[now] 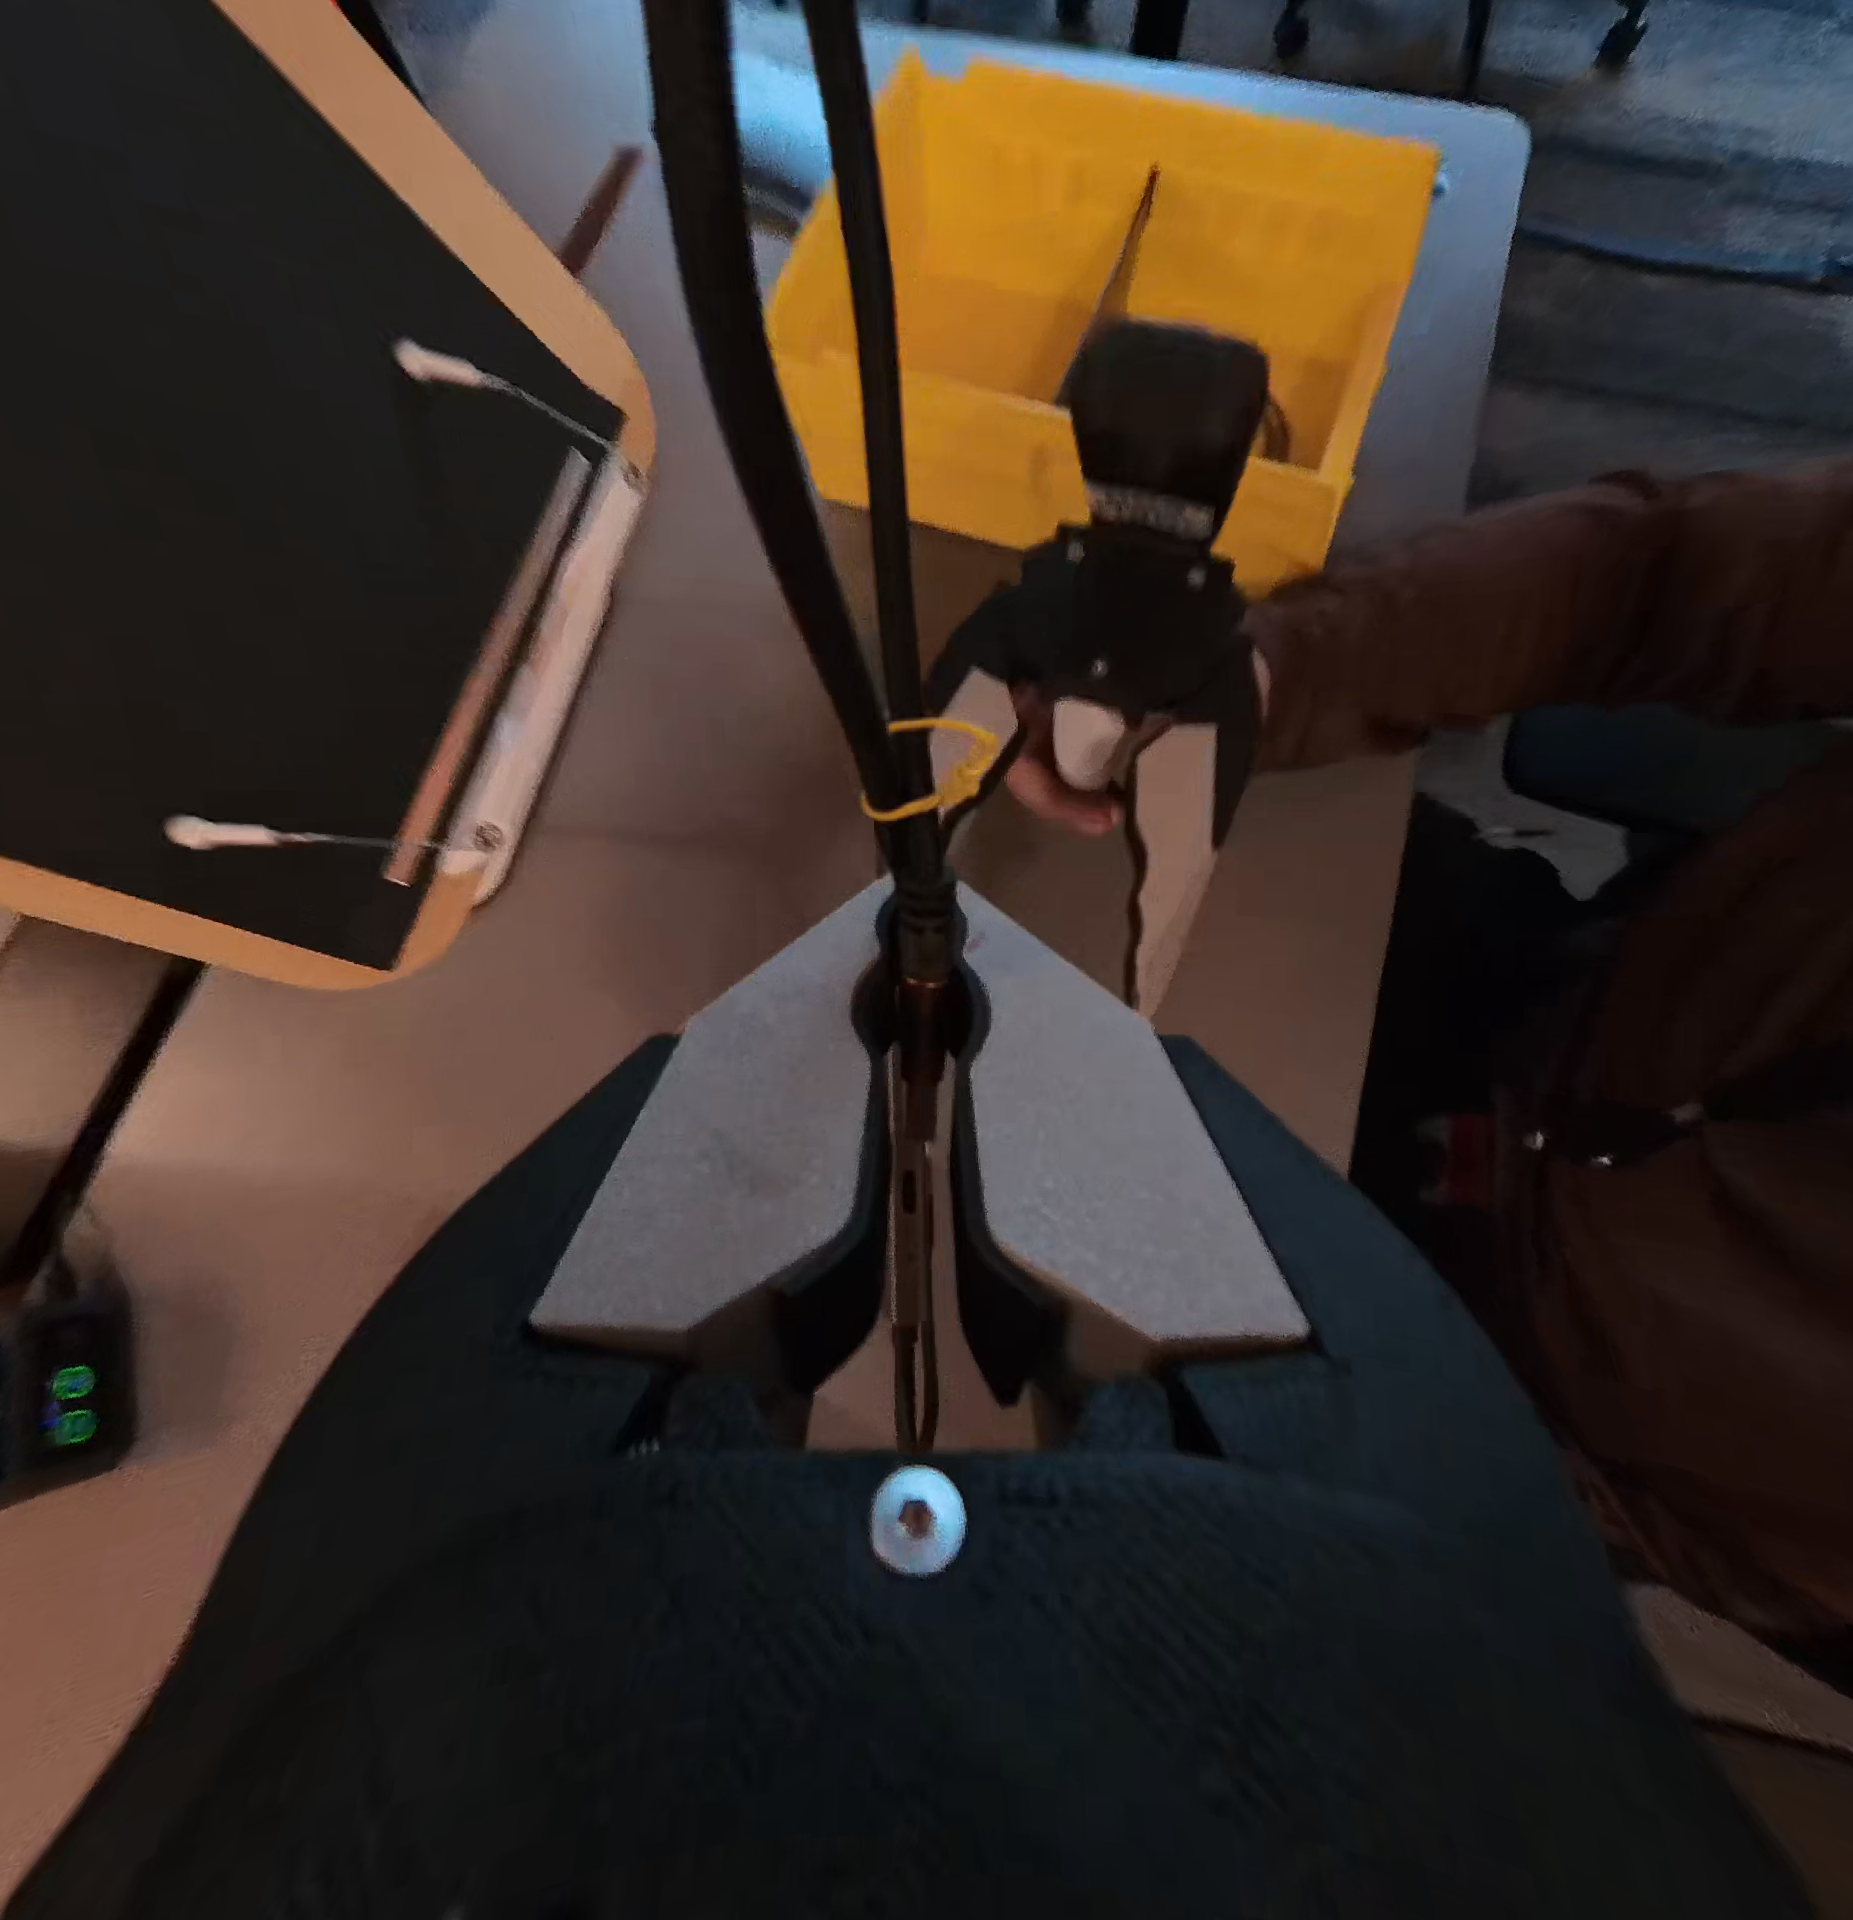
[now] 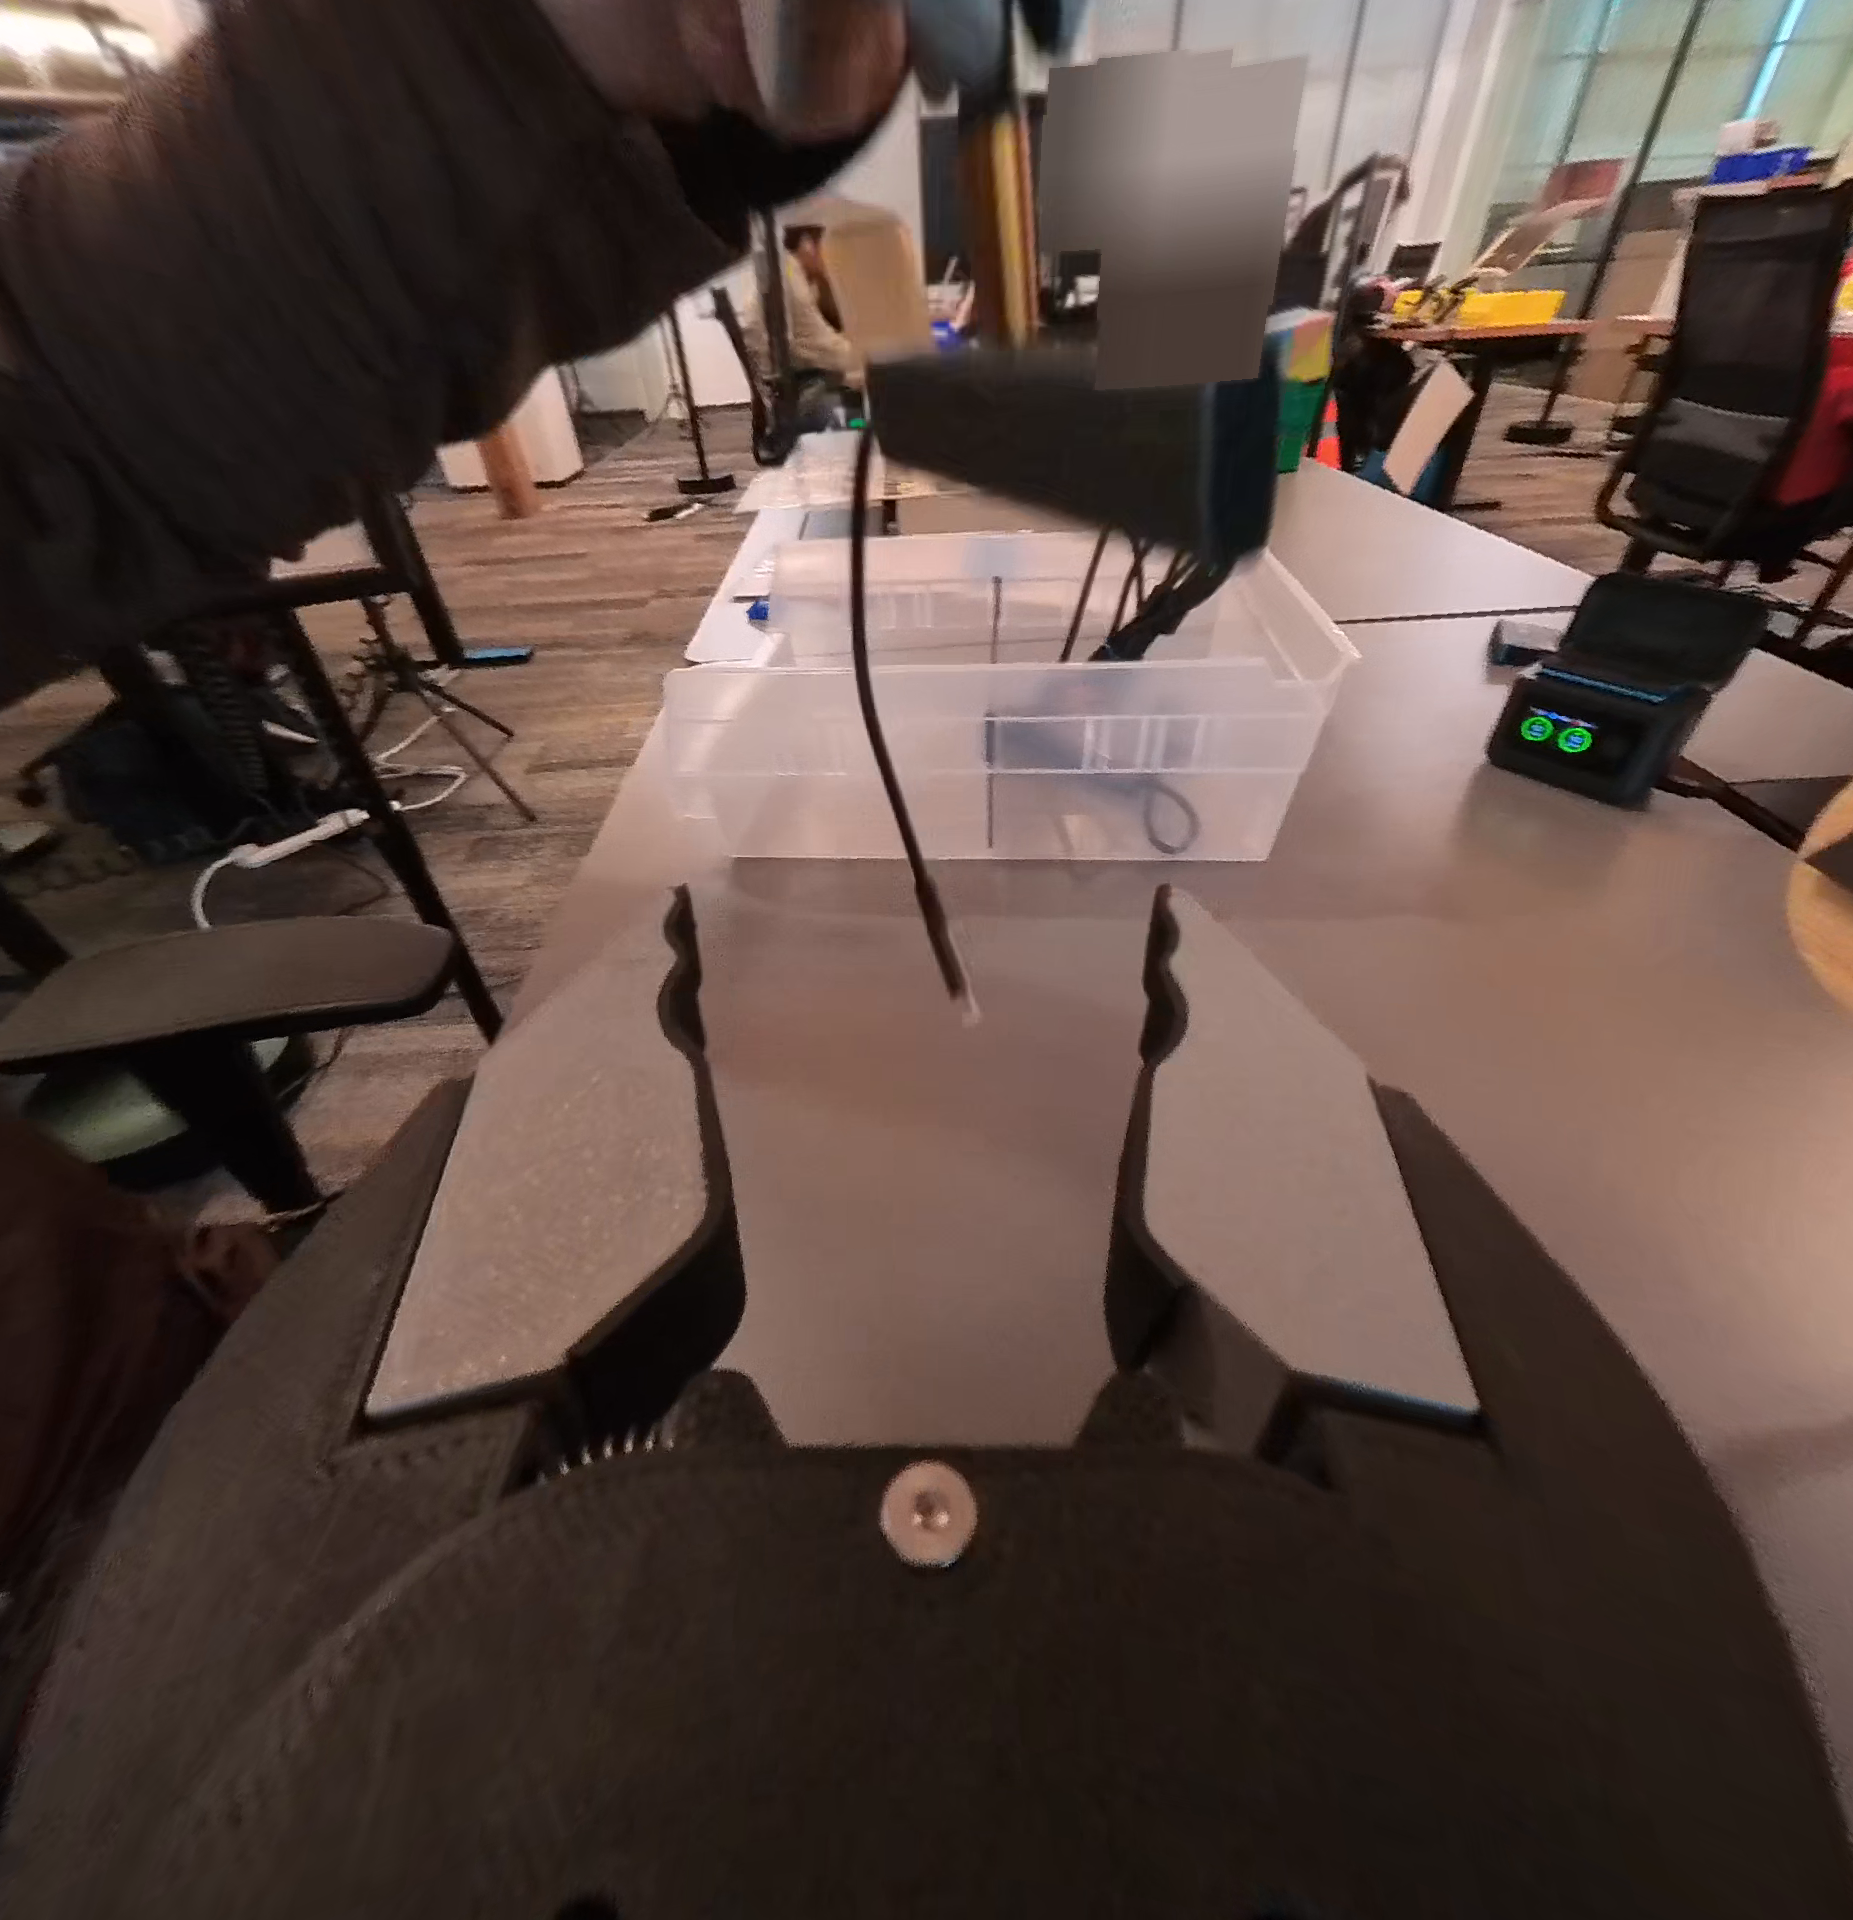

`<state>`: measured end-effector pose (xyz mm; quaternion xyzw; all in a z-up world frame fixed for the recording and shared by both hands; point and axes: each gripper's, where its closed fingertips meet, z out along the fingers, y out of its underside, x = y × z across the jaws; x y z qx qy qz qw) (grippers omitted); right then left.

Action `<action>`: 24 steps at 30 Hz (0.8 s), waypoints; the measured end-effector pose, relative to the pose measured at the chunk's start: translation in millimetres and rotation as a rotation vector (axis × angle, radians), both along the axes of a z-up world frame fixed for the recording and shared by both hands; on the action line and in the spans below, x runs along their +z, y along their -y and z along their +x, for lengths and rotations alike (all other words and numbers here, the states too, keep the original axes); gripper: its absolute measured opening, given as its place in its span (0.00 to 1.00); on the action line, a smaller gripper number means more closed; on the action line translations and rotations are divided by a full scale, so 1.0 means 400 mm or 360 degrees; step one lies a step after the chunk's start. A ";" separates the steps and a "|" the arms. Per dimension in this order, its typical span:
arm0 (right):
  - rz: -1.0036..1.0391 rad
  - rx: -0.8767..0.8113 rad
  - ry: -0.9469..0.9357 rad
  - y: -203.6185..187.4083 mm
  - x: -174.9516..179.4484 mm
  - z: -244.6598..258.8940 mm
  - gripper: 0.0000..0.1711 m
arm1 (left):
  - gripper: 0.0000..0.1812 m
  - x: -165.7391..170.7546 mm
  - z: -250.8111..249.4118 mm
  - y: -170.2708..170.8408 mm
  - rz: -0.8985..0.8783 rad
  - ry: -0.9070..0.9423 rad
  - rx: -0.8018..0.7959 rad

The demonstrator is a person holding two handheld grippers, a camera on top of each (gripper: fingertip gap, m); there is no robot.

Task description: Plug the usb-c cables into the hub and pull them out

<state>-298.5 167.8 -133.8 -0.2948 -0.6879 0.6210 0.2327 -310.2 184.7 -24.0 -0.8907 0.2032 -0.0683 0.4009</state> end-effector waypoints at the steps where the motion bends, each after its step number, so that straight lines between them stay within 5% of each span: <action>1: 0.0000 0.0014 0.0009 0.004 -0.001 0.003 0.49 | 0.00 -0.031 0.005 0.004 -0.0045 0.0037 -0.0029; 5: 0.0021 0.0044 0.0012 0.021 -0.010 0.007 0.46 | 0.00 -0.135 0.033 0.021 -0.0185 0.0177 -0.0136; 9: 0.0113 0.0166 0.0061 0.060 -0.039 0.026 0.22 | 0.00 -0.197 0.059 0.013 -0.0222 0.0195 -0.0156; 13: 0.0131 0.0167 0.0106 0.069 -0.063 0.020 0.16 | 0.01 -0.232 0.064 0.005 -0.0279 0.0096 -0.0154; 16: 0.0055 0.0101 0.0104 0.052 -0.049 0.004 0.29 | 0.00 -0.259 0.040 -0.010 -0.0346 0.0081 -0.0030; 19: 0.0171 0.0010 0.0155 0.030 -0.073 -0.007 0.04 | 0.01 -0.271 0.046 -0.014 -0.0360 0.0130 -0.0038; 24: 0.0289 -0.0054 0.0182 0.015 -0.098 -0.017 0.04 | 0.00 -0.282 0.051 -0.025 -0.0363 0.0159 0.0034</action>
